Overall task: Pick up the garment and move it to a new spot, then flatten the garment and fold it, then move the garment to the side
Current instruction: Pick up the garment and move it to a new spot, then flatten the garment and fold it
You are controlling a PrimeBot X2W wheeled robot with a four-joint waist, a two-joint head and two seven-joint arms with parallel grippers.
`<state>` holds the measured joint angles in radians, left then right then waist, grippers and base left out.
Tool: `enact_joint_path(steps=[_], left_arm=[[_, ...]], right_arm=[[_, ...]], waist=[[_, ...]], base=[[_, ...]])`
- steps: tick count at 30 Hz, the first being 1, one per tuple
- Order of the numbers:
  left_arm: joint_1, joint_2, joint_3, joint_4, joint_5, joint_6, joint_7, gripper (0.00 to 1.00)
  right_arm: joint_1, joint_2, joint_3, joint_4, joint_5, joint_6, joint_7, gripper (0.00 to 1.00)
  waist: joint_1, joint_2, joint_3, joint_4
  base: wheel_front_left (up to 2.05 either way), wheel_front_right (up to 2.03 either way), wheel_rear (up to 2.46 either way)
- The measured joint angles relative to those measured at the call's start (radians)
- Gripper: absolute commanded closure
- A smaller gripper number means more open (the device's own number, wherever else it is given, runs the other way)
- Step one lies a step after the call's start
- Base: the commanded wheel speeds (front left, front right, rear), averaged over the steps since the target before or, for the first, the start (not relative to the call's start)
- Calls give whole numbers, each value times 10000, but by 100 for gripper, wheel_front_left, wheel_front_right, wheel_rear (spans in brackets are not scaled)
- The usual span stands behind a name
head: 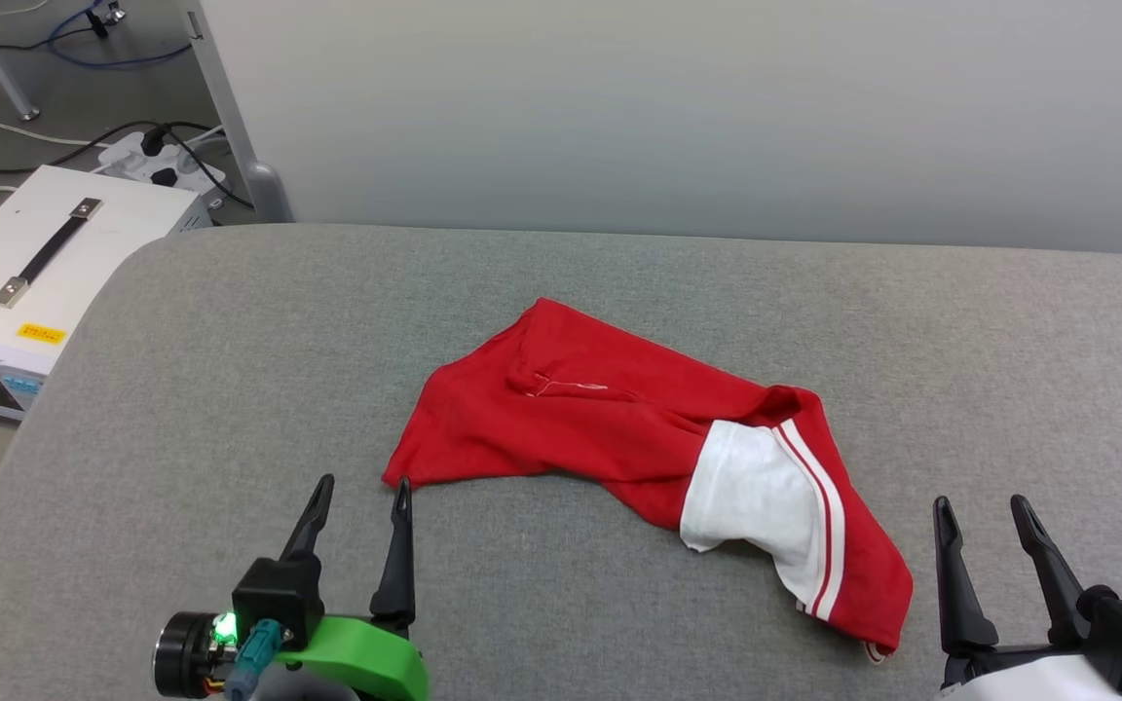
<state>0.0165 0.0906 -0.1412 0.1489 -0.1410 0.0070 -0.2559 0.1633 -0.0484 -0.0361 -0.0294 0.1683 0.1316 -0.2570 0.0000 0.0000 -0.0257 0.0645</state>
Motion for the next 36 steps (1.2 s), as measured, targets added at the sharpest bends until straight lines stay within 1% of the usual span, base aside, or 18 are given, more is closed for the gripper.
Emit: enact_joint_path(steps=[10,11,15,18,20,22,25,29,32,34,36], left_arm=[[45,-215,232,67,290,-228,0,0],[45,-236,265,98,378,-301,0,0],[45,-261,334,115,395,-305,0,0],[40,-278,382,117,447,-307,0,0],[29,-290,380,115,447,-309,0,0],[17,-301,380,102,447,-316,0,0],[-47,-318,362,79,447,-357,0,0],[-354,-334,360,25,445,-382,0,0],[-595,-343,336,-6,433,-380,0,0],[-752,-345,263,-48,374,-378,0,0],[-894,-349,171,-123,299,-360,-2,0]], right_arm=[[0,0,2,61,8,-2,0,0],[-1,0,-10,63,8,-2,0,0],[-93,-2,-52,40,-27,-2,0,0],[-757,-10,-77,-128,-324,-2,0,0],[-1405,-161,-84,-297,-420,-2,0,0],[-2142,-495,-61,-476,-426,-2,0,0],[-3365,-1294,157,-533,-416,-2,-2,0],[-5058,-2502,936,-58,-148,-2,-4,0],[-6195,-3490,2113,878,454,-2,77,0],[-7030,-4288,3266,1452,1070,-2,907,0],[-7816,-4865,4343,1745,1847,-2,1987,0]], waist=[[0,0,25,45],[0,0,28,66],[0,0,71,77],[1,0,187,68],[1,0,275,77],[0,0,379,93],[0,0,586,141],[0,0,941,254],[0,0,1228,364],[1,0,1441,455],[0,0,1638,539]], base=[[0,0,0],[0,0,0],[0,0,0],[0,0,0],[0,0,0],[0,0,0],[0,0,0],[0,0,0],[0,0,0],[0,0,0],[0,0,0]])
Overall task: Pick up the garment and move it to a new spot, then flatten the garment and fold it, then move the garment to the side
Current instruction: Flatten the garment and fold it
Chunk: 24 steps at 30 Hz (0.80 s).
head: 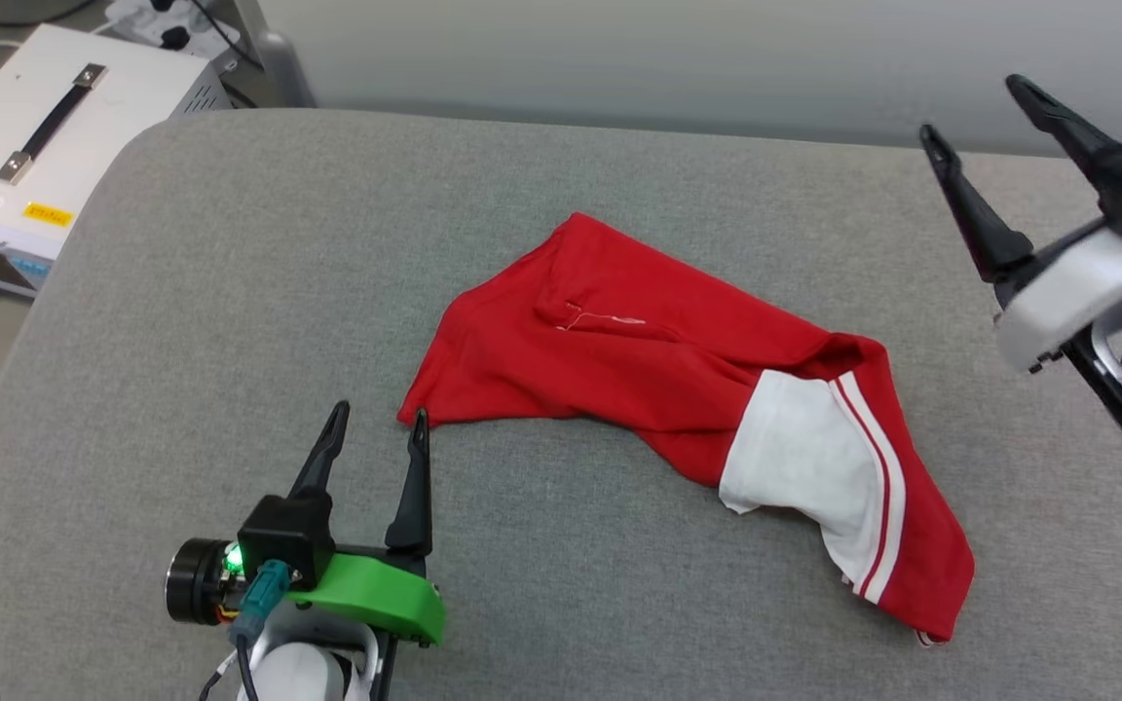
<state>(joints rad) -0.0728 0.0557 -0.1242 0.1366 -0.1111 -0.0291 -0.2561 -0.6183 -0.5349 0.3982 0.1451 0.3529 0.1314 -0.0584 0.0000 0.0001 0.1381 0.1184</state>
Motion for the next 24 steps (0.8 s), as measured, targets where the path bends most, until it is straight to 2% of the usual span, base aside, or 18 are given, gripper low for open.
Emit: enact_joint_path(steps=[6,9,12,17,24], left_arm=[[-485,-2,-274,-288,-288,209,2,0],[-736,-4,-410,-449,-449,311,2,0],[-996,-4,-591,-577,-529,384,0,0],[-1335,-4,-851,-819,-748,527,2,0],[-1621,-10,-1208,-932,-1129,757,0,0]], right_arm=[[-2407,-1482,3440,337,3039,2,4034,0],[-3303,-1781,4479,504,4274,2,5939,0],[-4127,-1785,5145,759,5158,2,7576,0],[-5035,-1580,6013,1467,5726,2,9068,0],[-5163,-1264,7085,2719,6084,2,9252,0]], waist=[[1,0,690,271],[1,0,1043,411],[1,0,1406,560],[1,0,1994,833],[2,0,2684,1356]], base=[[0,0,0],[0,0,0],[0,0,0],[0,0,0],[0,0,0]])
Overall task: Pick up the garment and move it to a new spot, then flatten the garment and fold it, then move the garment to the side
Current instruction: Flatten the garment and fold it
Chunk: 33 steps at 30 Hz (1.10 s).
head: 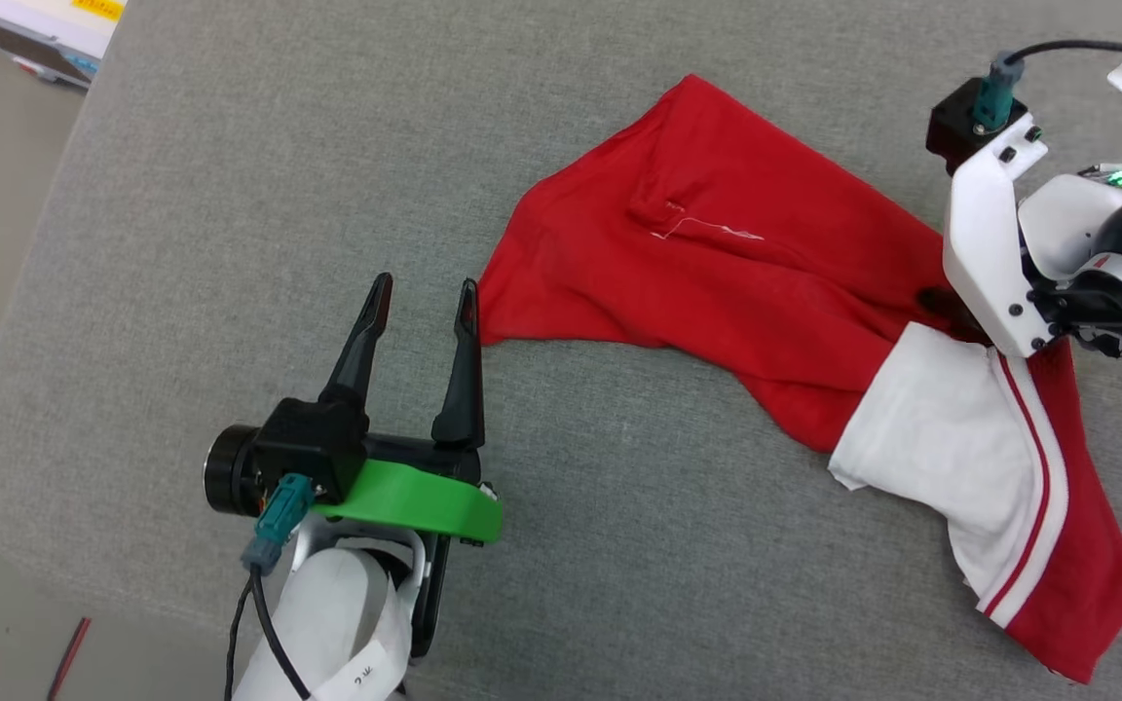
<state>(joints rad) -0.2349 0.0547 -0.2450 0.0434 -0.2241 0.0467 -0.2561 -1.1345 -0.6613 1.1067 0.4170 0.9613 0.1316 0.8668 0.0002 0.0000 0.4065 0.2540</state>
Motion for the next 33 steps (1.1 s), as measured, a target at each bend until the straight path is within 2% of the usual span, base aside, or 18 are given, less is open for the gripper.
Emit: enact_joint_path(steps=[7,9,10,11,16,20,23,24,29,33], left_arm=[[-24,0,-44,6,-61,121,2,0],[-22,0,-15,33,-61,138,2,0],[-22,0,-6,46,-59,138,0,0],[-21,0,6,67,-59,138,2,0],[-11,0,48,159,-42,134,2,0],[82,-2,75,268,33,132,2,0],[296,-2,148,355,56,132,2,0],[576,-2,207,414,132,130,2,0],[934,-2,267,458,180,102,2,0],[1107,-2,303,495,234,52,2,0]], right_arm=[[-116,-286,706,217,50,-2,-17,0],[-174,-274,842,161,50,-2,-428,0],[-182,-259,894,161,50,-2,-631,63],[-207,-215,955,167,50,-2,-930,100],[-240,263,1116,184,476,-2,-2591,100],[-447,257,1057,-130,552,-2,-4011,100],[-656,-119,903,-514,556,-2,-5055,100],[-636,-585,679,-834,564,-2,-5873,100],[-191,-1438,-123,-1106,913,-2,-7072,100],[733,-2117,-897,-865,1162,-2,-7852,100]], waist=[[-1,0,371,432],[-1,0,371,447],[-1,0,353,440],[-1,0,320,424],[0,0,-13,295],[0,0,-386,211],[-1,0,-751,146],[-1,0,-1095,68],[-1,0,-1598,-110],[-2,0,-1901,-316]], base=[[0,0,0],[0,0,0],[0,0,0],[0,0,0],[0,0,0],[0,0,0],[0,0,0],[0,0,0],[0,0,0],[0,0,0]])
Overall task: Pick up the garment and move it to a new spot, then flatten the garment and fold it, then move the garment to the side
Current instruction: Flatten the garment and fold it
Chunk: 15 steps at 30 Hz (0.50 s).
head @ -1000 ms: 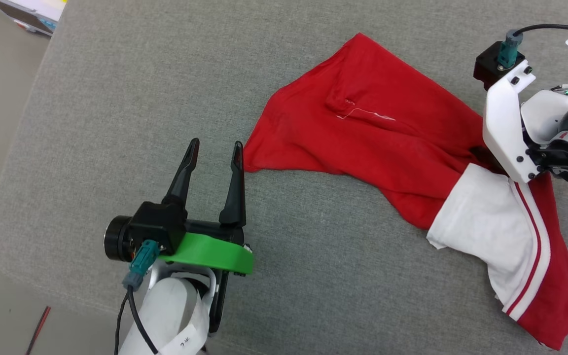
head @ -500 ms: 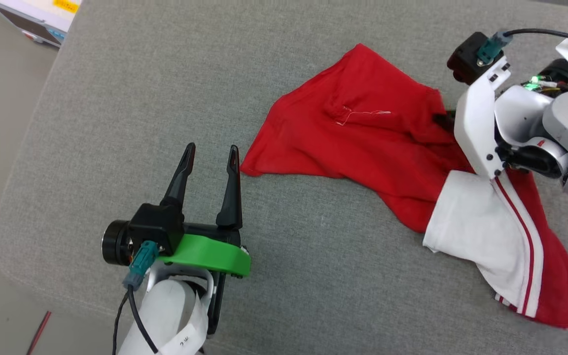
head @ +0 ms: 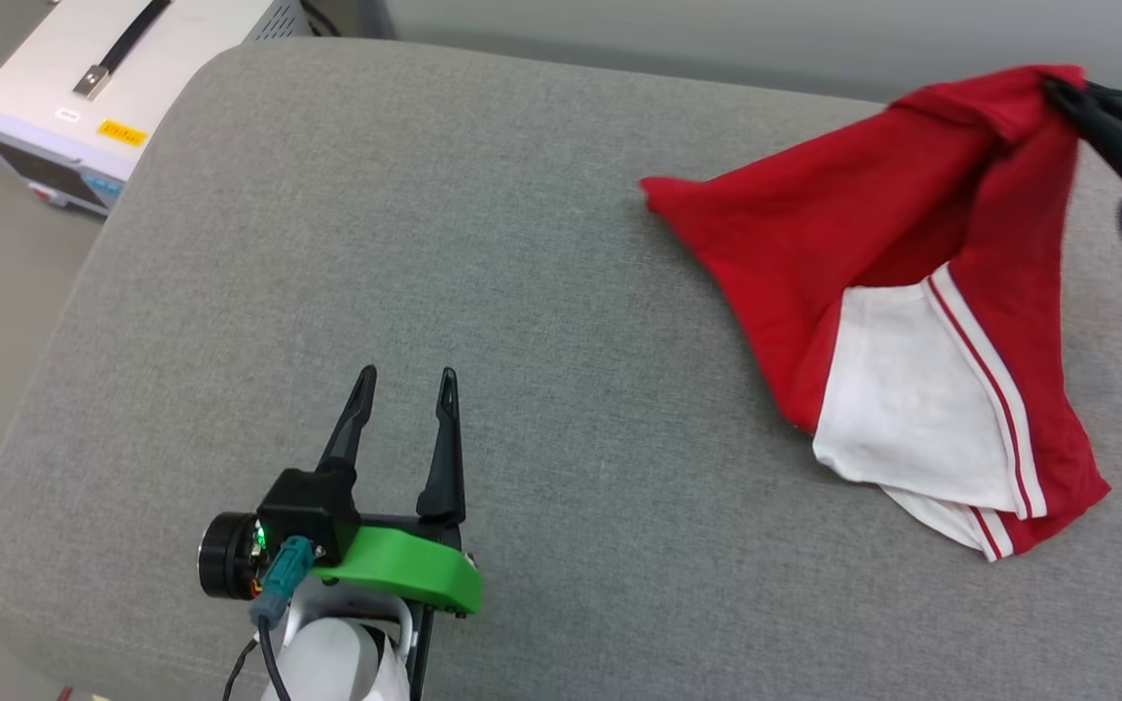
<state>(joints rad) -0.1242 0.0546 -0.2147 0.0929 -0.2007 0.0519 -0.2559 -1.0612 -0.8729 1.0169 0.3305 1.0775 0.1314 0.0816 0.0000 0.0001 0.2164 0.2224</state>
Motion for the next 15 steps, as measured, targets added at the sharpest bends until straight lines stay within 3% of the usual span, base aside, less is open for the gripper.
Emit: enact_joint_path(steps=[6,15], left_arm=[[210,0,0,79,92,-36,0,0],[331,-6,-4,186,111,-50,0,0]], right_arm=[[1608,-754,-1158,702,228,0,-825,100],[4325,-1166,-2734,2456,970,0,-1783,100]], waist=[[0,0,-312,-320],[0,0,-504,-712]], base=[[0,0,0],[0,0,0]])
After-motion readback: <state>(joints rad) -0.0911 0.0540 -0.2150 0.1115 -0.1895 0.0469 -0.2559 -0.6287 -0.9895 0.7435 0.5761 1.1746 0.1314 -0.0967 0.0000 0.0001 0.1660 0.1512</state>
